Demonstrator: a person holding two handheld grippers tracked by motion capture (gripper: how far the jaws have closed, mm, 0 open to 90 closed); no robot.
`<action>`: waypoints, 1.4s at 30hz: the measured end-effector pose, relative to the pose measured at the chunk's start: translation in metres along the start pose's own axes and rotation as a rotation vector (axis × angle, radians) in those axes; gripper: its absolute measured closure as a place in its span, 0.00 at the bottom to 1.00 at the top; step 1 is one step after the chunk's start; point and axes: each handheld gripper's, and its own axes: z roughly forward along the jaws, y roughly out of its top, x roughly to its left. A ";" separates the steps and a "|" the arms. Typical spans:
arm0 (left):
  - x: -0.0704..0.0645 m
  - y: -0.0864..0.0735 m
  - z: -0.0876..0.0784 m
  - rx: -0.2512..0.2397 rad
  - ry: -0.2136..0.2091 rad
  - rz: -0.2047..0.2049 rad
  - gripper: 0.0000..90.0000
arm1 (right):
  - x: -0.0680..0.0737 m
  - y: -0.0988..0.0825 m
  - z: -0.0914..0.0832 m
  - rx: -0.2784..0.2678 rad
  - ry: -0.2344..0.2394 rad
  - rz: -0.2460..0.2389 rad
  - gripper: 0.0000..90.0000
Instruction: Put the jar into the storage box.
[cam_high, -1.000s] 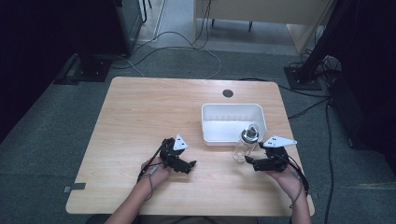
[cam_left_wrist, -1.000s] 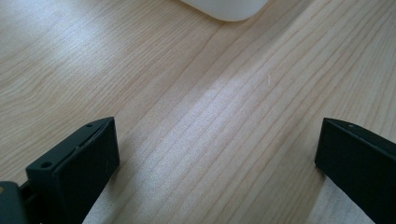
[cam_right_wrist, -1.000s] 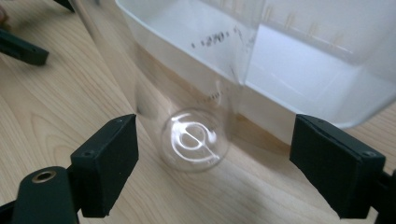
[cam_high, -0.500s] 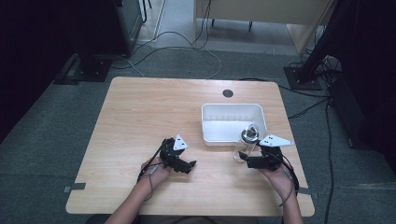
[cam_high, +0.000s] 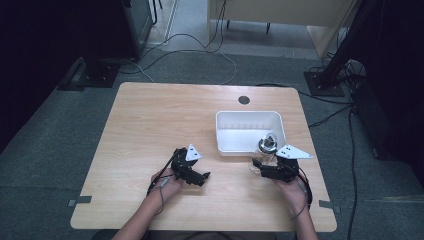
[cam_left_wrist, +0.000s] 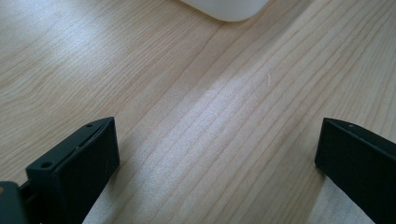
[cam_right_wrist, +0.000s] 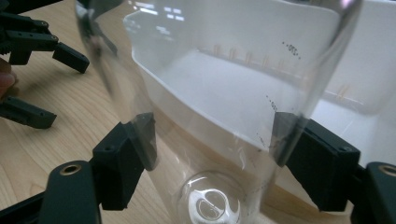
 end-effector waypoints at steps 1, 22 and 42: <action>0.000 0.000 0.000 0.000 0.000 0.000 0.00 | 0.000 0.000 0.000 -0.002 0.002 -0.004 0.31; 0.000 0.000 0.000 -0.001 -0.001 -0.002 0.00 | 0.003 0.004 -0.006 -0.015 -0.013 -0.024 0.35; -0.001 0.000 0.001 -0.003 0.004 -0.007 0.00 | 0.009 0.049 -0.033 -0.154 -0.021 -0.085 0.35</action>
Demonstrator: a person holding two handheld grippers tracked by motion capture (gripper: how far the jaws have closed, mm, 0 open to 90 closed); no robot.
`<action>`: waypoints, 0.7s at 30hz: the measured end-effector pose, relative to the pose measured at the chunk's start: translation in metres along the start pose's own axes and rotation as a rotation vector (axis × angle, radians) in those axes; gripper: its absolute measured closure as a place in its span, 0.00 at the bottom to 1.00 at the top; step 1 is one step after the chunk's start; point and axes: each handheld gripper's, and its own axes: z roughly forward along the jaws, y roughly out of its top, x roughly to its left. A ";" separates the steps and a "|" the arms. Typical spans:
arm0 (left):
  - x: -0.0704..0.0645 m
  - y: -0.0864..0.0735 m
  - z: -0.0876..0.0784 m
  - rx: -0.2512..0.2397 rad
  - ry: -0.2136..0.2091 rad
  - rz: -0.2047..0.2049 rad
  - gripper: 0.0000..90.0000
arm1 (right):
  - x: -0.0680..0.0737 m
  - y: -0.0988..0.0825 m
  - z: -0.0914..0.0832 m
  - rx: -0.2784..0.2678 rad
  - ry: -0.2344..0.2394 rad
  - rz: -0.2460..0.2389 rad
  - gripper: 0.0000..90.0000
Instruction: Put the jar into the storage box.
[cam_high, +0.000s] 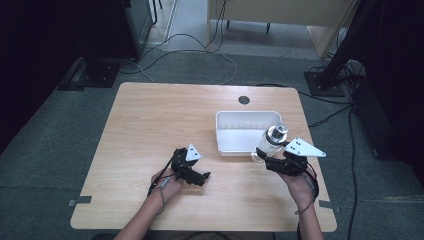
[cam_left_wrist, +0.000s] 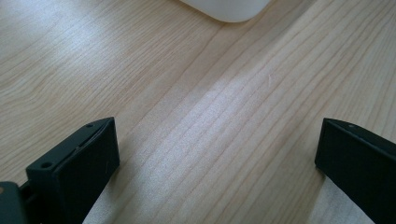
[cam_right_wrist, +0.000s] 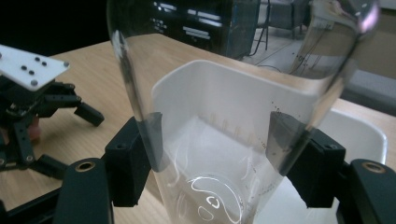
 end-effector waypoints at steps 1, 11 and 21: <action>0.000 0.000 0.000 0.000 0.000 0.000 0.00 | -0.001 0.002 0.001 -0.005 -0.002 -0.002 0.35; -0.002 -0.003 -0.003 0.000 0.036 -0.035 0.00 | -0.011 0.017 0.006 -0.185 -0.088 -0.019 0.35; -0.006 -0.007 -0.007 -0.001 0.057 -0.055 0.00 | -0.028 -0.022 0.063 -0.200 -0.176 0.104 0.35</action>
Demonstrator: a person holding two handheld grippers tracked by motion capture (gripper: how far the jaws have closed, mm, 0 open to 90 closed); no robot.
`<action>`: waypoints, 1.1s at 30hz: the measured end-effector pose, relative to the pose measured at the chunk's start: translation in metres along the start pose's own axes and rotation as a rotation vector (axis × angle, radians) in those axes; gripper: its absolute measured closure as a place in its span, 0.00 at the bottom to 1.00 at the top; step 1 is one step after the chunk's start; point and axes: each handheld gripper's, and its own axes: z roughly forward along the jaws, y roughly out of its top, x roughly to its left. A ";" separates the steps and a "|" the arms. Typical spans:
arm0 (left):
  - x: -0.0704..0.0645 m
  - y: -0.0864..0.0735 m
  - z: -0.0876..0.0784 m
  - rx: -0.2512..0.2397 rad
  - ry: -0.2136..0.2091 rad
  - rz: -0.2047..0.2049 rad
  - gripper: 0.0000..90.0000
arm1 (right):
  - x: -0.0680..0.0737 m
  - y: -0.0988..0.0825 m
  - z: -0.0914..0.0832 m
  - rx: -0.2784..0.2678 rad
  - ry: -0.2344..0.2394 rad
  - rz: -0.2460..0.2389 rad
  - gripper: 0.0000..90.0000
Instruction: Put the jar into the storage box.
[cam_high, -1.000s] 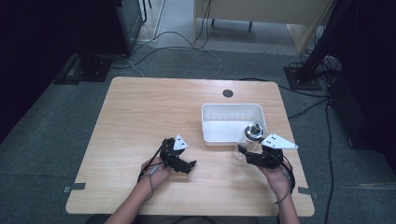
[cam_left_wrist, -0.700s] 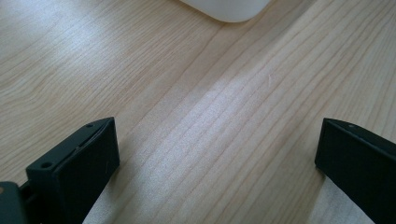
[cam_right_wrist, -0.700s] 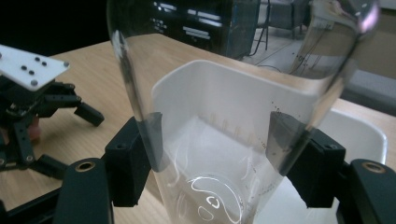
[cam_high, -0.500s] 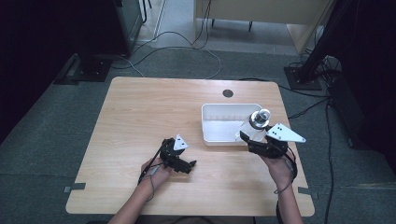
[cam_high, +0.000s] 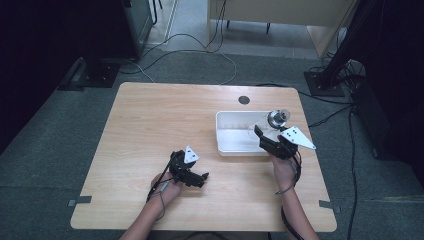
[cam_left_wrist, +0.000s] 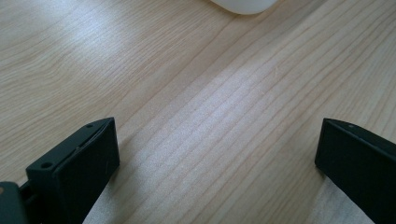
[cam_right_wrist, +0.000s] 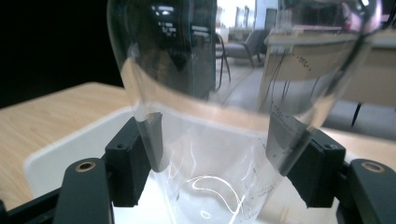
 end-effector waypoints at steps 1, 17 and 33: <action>0.000 0.000 0.000 0.001 0.000 -0.001 0.00 | 0.000 -0.004 0.004 0.014 -0.009 -0.003 0.35; 0.000 0.000 0.000 0.000 0.001 -0.003 0.00 | 0.002 -0.026 0.023 0.150 -0.035 -0.060 0.35; 0.000 0.000 -0.001 0.001 0.002 -0.002 0.00 | -0.001 -0.030 0.029 0.155 -0.035 -0.055 0.34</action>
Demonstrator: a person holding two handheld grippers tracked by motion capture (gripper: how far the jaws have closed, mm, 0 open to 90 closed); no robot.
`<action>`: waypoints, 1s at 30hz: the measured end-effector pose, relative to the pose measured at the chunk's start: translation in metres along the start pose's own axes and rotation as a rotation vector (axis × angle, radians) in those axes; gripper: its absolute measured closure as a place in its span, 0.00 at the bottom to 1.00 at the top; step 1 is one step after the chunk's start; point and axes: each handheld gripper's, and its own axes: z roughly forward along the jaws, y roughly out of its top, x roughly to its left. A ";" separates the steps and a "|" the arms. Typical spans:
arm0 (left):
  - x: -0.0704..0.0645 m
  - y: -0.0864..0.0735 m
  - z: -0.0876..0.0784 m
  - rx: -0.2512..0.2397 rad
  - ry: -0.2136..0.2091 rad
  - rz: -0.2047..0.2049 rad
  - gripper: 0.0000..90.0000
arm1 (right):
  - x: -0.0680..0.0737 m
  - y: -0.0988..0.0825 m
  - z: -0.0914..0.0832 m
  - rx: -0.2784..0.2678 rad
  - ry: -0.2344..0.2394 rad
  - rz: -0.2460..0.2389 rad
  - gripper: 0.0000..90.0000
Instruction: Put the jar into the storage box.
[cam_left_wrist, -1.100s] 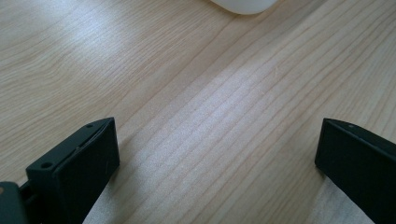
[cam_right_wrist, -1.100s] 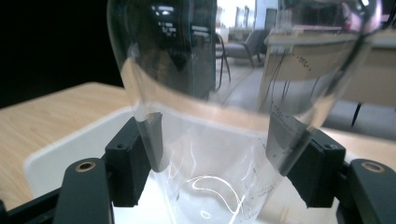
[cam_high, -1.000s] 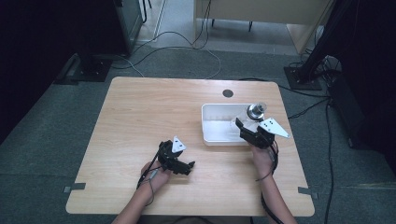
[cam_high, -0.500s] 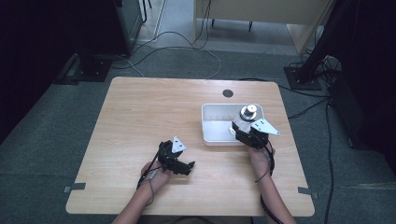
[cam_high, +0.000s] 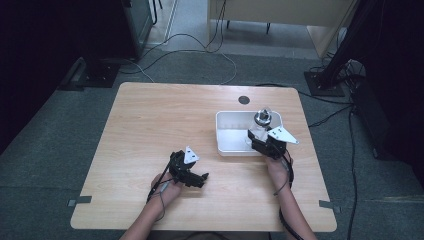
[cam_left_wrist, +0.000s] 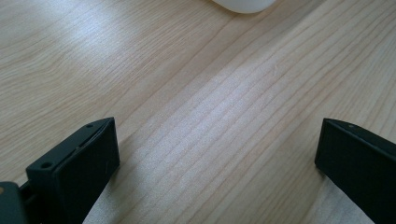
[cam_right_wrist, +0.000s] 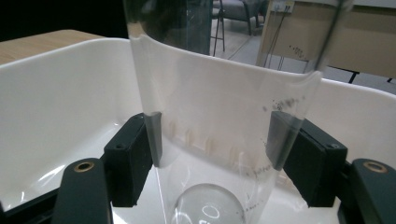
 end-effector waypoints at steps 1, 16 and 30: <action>0.000 0.000 0.000 0.000 0.000 0.000 0.00 | 0.000 -0.001 0.000 0.002 -0.004 0.003 0.34; 0.001 0.001 0.001 0.000 -0.010 0.012 0.00 | -0.002 0.000 -0.006 0.080 0.046 -0.015 0.22; 0.002 0.003 0.002 0.002 -0.022 0.022 0.00 | 0.001 0.002 -0.014 0.126 0.042 -0.066 0.21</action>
